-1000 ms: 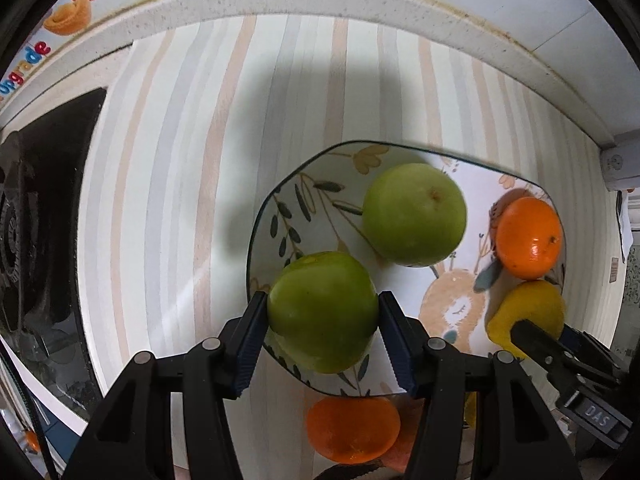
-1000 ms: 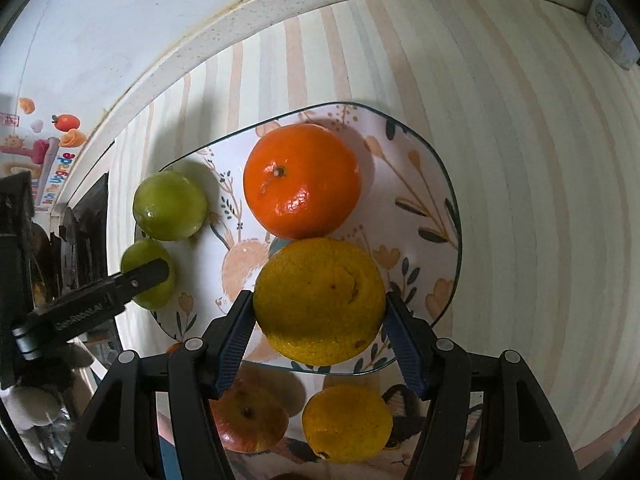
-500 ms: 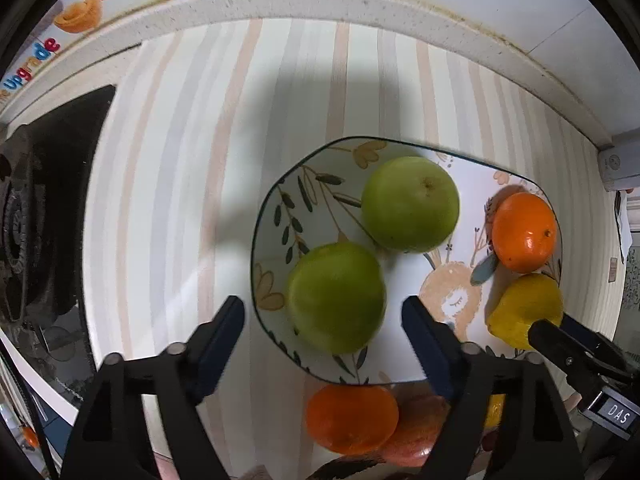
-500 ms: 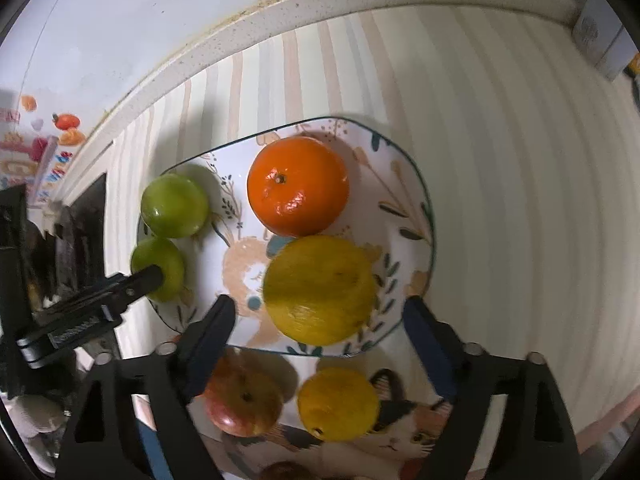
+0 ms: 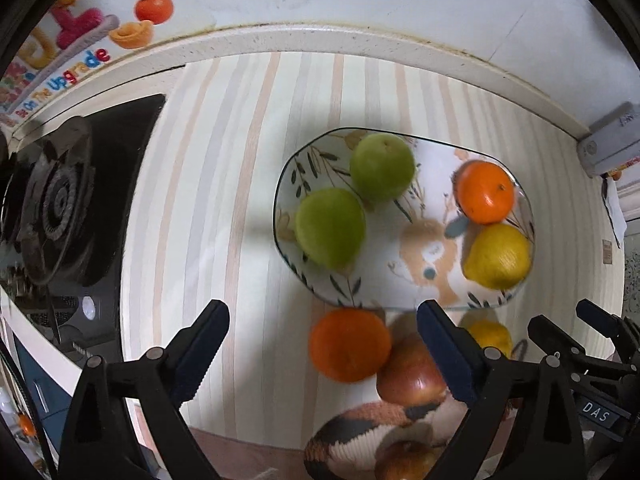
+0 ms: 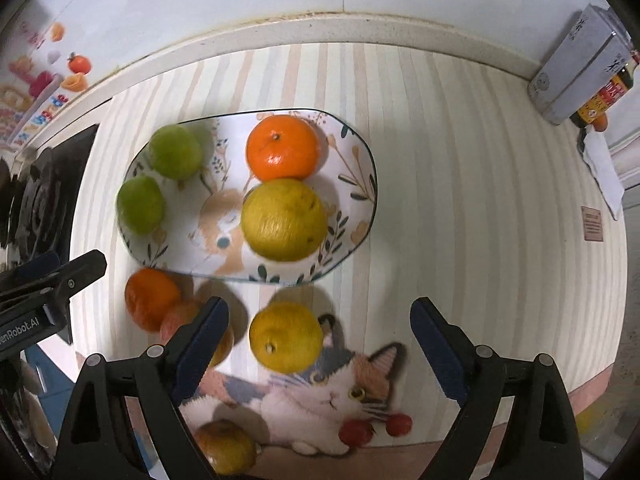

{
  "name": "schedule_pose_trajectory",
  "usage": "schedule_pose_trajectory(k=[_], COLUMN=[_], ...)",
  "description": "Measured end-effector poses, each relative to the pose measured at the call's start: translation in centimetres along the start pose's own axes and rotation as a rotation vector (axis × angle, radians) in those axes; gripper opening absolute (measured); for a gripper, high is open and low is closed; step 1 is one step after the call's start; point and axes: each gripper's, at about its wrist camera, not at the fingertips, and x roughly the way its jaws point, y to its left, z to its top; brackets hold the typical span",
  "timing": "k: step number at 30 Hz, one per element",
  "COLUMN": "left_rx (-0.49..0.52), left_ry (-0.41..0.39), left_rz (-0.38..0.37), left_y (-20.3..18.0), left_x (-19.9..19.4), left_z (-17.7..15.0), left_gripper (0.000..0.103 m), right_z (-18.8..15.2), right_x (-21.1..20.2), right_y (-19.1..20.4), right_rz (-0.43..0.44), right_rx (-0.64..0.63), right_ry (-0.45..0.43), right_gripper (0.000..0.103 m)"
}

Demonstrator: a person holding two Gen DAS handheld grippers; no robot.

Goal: Organize fruits
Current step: 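Lift both tools back above the remaining fruit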

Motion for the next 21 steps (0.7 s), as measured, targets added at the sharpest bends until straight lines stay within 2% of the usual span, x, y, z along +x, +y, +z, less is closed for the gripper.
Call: schedule_pose_trajectory(k=[4,21], left_rx=[-0.007,0.007], left_ry=[-0.051,-0.240], left_rz=[0.023,0.026], left_y=[-0.7,-2.2], left_x=[-1.8,-11.8], left_z=[-1.5,-8.5], left_gripper=[0.096,0.096], right_z=[-1.7,-8.7], right_x=[-1.7,-11.5], right_y=[0.4,1.1], right_rz=[0.003,0.055], right_rx=[-0.020,-0.060], right_ry=[-0.024,-0.169], right_gripper=[0.094,0.094])
